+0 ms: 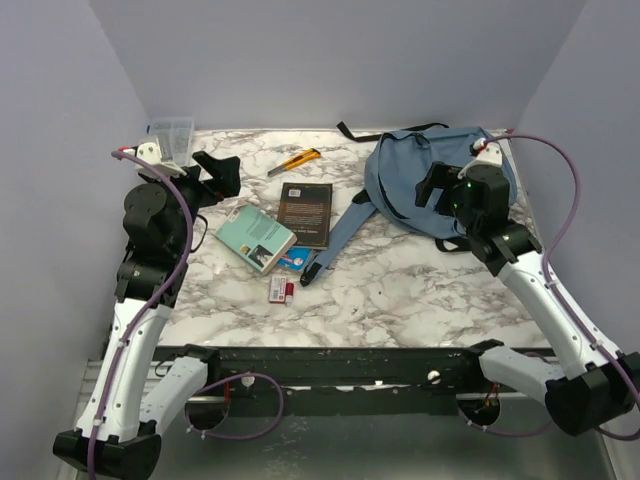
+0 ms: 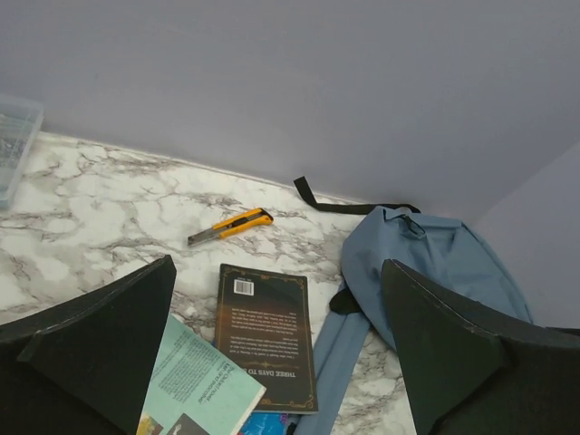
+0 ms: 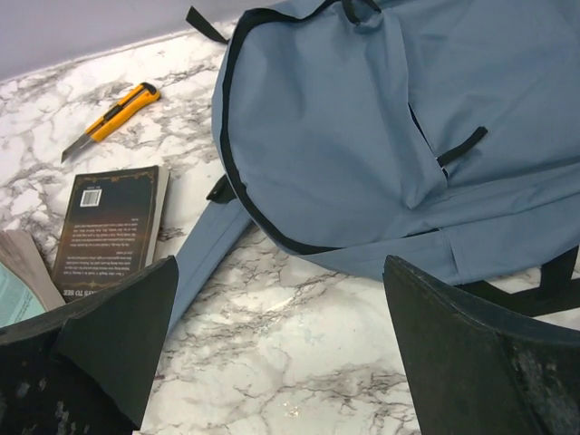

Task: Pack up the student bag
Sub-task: Pick up the student bag at the center of the board.

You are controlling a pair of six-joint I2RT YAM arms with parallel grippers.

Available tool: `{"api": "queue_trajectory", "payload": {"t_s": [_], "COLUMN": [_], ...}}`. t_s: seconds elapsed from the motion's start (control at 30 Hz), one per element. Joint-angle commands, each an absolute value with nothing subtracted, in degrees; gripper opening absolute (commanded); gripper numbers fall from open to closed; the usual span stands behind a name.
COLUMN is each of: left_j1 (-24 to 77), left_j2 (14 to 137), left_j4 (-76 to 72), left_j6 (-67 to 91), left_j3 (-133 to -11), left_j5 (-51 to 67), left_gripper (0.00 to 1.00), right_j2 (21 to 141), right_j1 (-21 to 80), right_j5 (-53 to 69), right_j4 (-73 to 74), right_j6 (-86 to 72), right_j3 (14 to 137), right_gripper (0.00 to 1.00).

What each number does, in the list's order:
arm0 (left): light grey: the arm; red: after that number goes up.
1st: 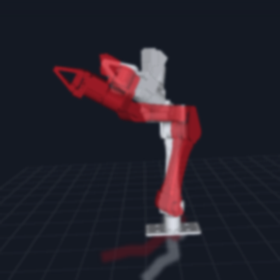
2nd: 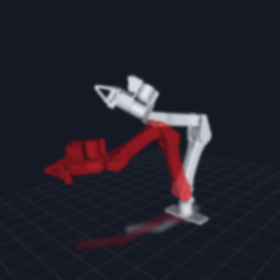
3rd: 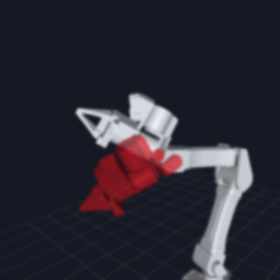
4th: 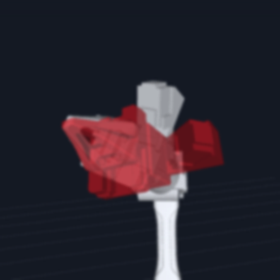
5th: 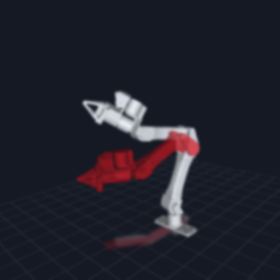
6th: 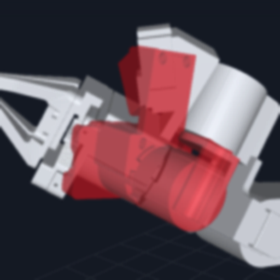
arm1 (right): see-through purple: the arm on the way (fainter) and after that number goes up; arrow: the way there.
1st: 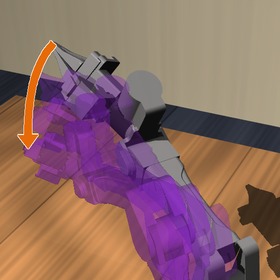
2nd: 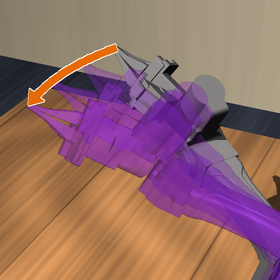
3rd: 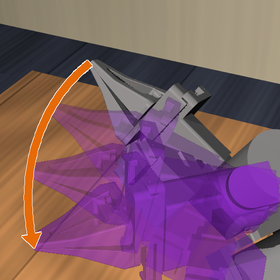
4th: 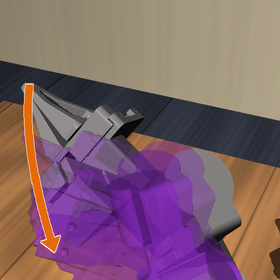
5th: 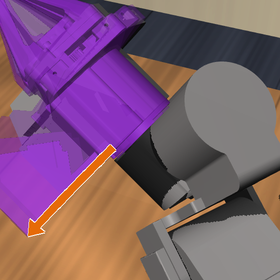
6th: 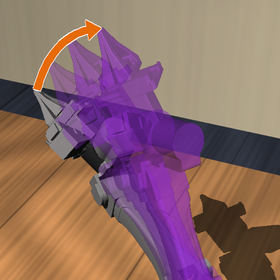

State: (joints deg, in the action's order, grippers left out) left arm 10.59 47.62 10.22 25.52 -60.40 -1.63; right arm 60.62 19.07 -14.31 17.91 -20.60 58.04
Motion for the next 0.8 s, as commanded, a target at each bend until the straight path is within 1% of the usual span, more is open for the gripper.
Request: {"api": "queue_trajectory", "payload": {"t_s": [0.0, 0.1, 0.23, 0.43, 0.63, 0.7, 0.77], "left_j1": [12.16, 13.13, 14.05, 14.33, 14.5, 14.59, 14.59], "left_j2": [48.34, 50.3, 53.63, 62.45, 69.99, 71.63, 72.87], "left_j4": [10.48, 10.75, 10.9, 14.34, 14.91, 14.92, 15.15], "left_j6": [24.61, 24.17, 24.27, 25.71, 31.52, 33.24, 34.32], "left_j3": [-60.64, -61.36, -62.54, -67.42, -70.17, -70.39, -70.65], "left_j5": [1.02, 2.58, 7.38, 18.9, 32.03, 33.81, 35.35], "left_gripper": [0.98, 0.98, 0.98, 0.99, 0.98, 0.98, 0.99], "right_j2": [66.33, 70.0, 80.62, 94.12, 105.12, 108.49, 112.22], "right_j1": [19.34, 19.31, 19.25, 19.06, 19.07, 19.05, 19.15], "right_j5": [-13.57, -13.61, -12.07, -8.62, -2.53, -3.8, -7.84], "right_j4": [16.11, 12.72, 11.84, 6.55, 2.01, 2.63, 4.34], "right_j6": [-22.72, -23.5, -24.65, -25.06, -18.69, -16.33, -14.81], "right_j3": [59.67, 59.22, 64.09, 71.25, 79.06, 82.06, 85.1], "right_gripper": [1.0, 1.0, 1.0, 1.0, 1.0, 1.0, 0.99]}}
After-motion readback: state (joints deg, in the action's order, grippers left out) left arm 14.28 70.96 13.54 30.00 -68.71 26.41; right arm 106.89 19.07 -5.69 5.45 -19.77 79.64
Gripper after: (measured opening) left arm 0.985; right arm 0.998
